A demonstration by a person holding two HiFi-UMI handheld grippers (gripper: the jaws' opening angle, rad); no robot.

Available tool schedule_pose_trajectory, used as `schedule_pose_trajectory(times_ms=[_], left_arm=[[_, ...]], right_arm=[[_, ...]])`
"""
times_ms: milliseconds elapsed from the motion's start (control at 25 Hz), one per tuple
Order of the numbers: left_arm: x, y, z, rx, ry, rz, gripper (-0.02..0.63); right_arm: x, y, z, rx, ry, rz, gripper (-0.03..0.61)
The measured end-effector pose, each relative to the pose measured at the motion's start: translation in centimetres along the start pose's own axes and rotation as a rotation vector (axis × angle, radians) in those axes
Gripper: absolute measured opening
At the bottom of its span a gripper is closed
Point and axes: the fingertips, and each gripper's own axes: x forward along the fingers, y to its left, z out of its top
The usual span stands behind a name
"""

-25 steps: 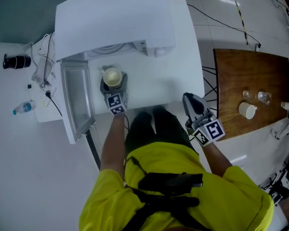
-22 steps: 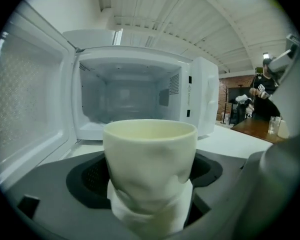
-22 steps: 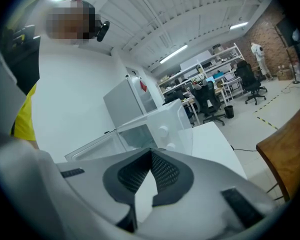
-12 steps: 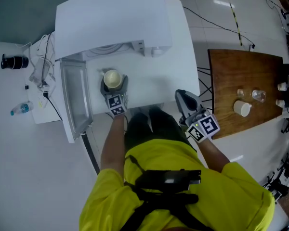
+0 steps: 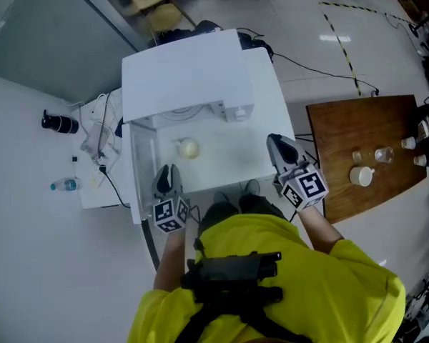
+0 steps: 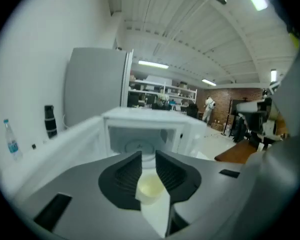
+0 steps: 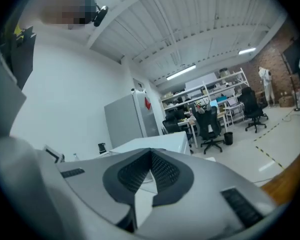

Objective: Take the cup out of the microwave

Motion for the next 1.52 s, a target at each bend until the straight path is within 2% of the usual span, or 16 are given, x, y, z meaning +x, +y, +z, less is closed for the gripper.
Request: schedule_pose_trajectory(times_ms=[40, 80, 200, 280, 360, 560, 720, 960, 1240, 1520], left_arm=[[-1.2, -0.3, 3.3, 0.001, -0.047, -0.023, 0.048], [-2.3, -0.7, 6.3, 0.005, -0.086, -0.047, 0.025], [-5.9, -2.7, 13.9, 0.038, -0.182, -0.123, 0.022], [-8.0, -3.4, 17.0, 0.05, -0.214, -0.157, 0.014], [-9.4, -3.4, 18.5, 0.036, -0.228, -0.177, 0.014], [-11.0, -3.0, 19.5, 0.02, -0.239, -0.192, 0.014], [-10.1, -2.7, 19.5, 0.003, -0.236, -0.201, 0.014], [-9.7, -2.9, 19.4, 0.024, -0.227, -0.226, 0.014], [-9.4, -1.0, 19.4, 0.018, -0.238, -0.204, 0.014], [-9.4, -1.4, 19.5, 0.089, -0.246, -0.196, 0.014]], right_arm=[[0.0, 0.4, 1.6, -0.02, -0.023, -0.002, 0.005], [-0.1, 0.9, 3.2, -0.038, -0.047, -0.003, 0.005], [-1.1, 2.5, 7.4, -0.078, -0.109, -0.003, 0.005], [-2.2, 3.6, 9.3, -0.094, -0.14, -0.004, 0.005], [-3.1, 4.5, 10.4, -0.106, -0.156, -0.007, 0.003], [-4.8, 5.4, 12.0, -0.114, -0.192, -0.035, 0.003], [-5.1, 5.7, 12.5, -0.119, -0.207, -0.053, 0.004], [-4.6, 7.0, 13.0, -0.132, -0.213, -0.05, 0.003], [-3.4, 8.8, 12.9, -0.149, -0.198, -0.015, 0.003], [-2.8, 9.2, 12.9, -0.164, -0.196, -0.004, 0.004]])
